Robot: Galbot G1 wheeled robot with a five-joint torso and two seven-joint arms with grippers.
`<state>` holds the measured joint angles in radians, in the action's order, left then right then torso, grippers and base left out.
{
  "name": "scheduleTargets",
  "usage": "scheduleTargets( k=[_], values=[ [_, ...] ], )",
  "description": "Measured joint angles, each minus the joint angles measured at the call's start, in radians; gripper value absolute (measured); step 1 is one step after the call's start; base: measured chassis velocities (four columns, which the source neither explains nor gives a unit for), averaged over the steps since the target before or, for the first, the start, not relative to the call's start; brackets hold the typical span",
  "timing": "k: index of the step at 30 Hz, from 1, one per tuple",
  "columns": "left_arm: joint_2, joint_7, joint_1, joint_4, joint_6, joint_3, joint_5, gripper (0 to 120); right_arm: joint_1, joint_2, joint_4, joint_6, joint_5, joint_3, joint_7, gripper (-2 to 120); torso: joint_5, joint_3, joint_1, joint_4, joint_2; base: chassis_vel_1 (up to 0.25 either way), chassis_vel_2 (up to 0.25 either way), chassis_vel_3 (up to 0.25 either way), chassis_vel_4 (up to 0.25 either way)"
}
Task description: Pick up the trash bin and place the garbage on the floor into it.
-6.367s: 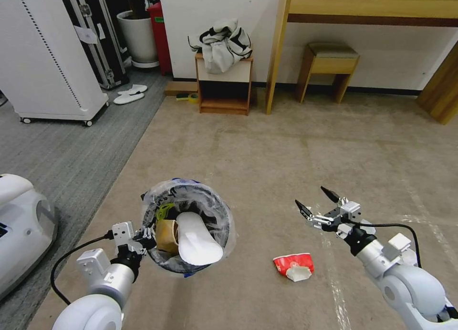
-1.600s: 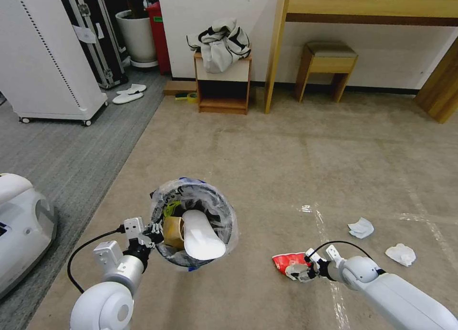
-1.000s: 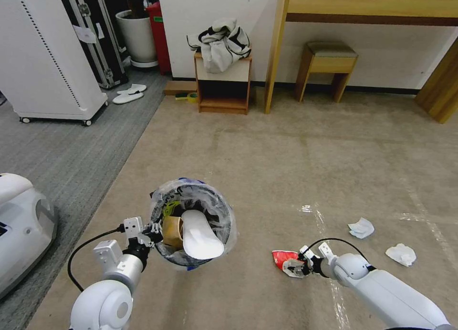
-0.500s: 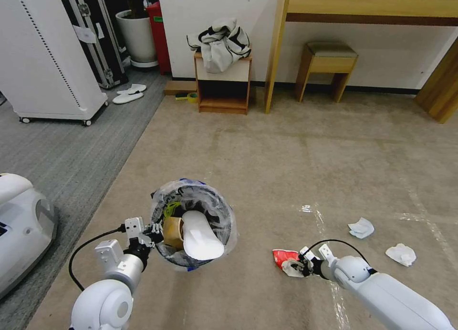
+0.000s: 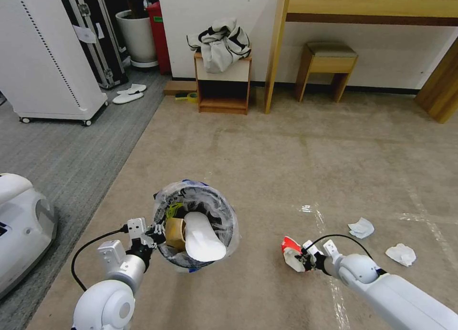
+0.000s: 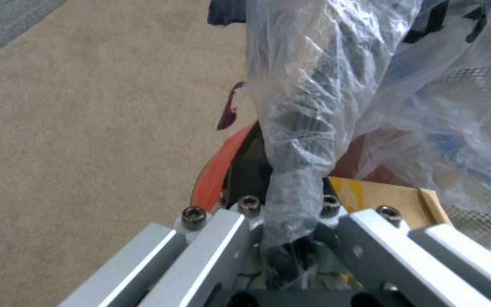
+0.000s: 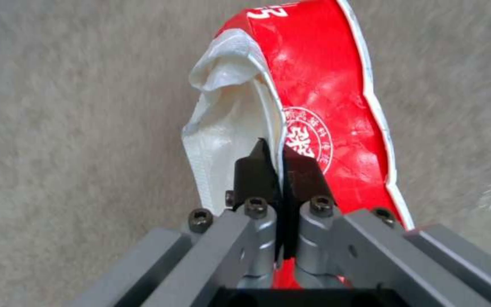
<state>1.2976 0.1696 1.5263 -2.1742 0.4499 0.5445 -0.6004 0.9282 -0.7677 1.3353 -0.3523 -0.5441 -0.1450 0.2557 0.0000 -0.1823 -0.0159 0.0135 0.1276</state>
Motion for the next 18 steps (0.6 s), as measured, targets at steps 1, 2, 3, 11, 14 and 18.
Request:
scheduleTargets(
  k=[1, 2, 3, 11, 14, 18],
  values=[
    [-0.003, 0.0, 0.002, -0.002, 0.0, -0.002, 0.0, 1, 0.007, 0.011, 0.021, -0.004, -0.006, 0.011, -0.005, 0, 0.0002, 0.0, 0.0, 0.0, 0.0, 0.0, 0.0, 0.0, 0.0],
    [-0.007, 0.0, 0.004, -0.005, 0.001, -0.004, 0.0, 1, 0.017, 0.025, 0.045, -0.006, -0.012, 0.028, -0.01, 0, 0.0, 0.0, 0.0, 0.0, 0.0, 0.0, 0.0, 0.0, 0.0],
    [-0.007, 0.0, 0.004, -0.005, 0.001, -0.004, 0.0, 1, 0.017, 0.025, 0.045, -0.006, -0.012, 0.028, -0.01, 0, 0.0, 0.0, 0.0, 0.0, 0.0, 0.0, 0.0, 0.0, 0.0],
    [-0.039, 0.009, 0.008, -0.031, 0.015, -0.018, -0.025, 1, 0.152, 0.136, 0.26, -0.016, -0.039, 0.24, -0.02, 0, 0.0, 0.0, 0.0, 0.0, 0.0, 0.0, 0.0, 0.0, 0.0],
    [-0.044, 0.01, 0.008, -0.033, 0.017, -0.023, -0.033, 1, 0.198, 0.162, 0.33, -0.014, -0.054, 0.31, -0.02, 0, 0.0001, 0.0, 0.0, 0.0001, 0.0, 0.0, 0.0, 0.0, 0.0],
    [-0.047, 0.012, 0.009, -0.036, 0.022, -0.038, -0.06, 1, 0.281, 0.217, 0.463, -0.01, -0.094, 0.447, -0.02, 0, 0.0, 0.0, 0.0, 0.0001, 0.0, 0.0, 0.0, 0.0, 0.0]
  ],
)
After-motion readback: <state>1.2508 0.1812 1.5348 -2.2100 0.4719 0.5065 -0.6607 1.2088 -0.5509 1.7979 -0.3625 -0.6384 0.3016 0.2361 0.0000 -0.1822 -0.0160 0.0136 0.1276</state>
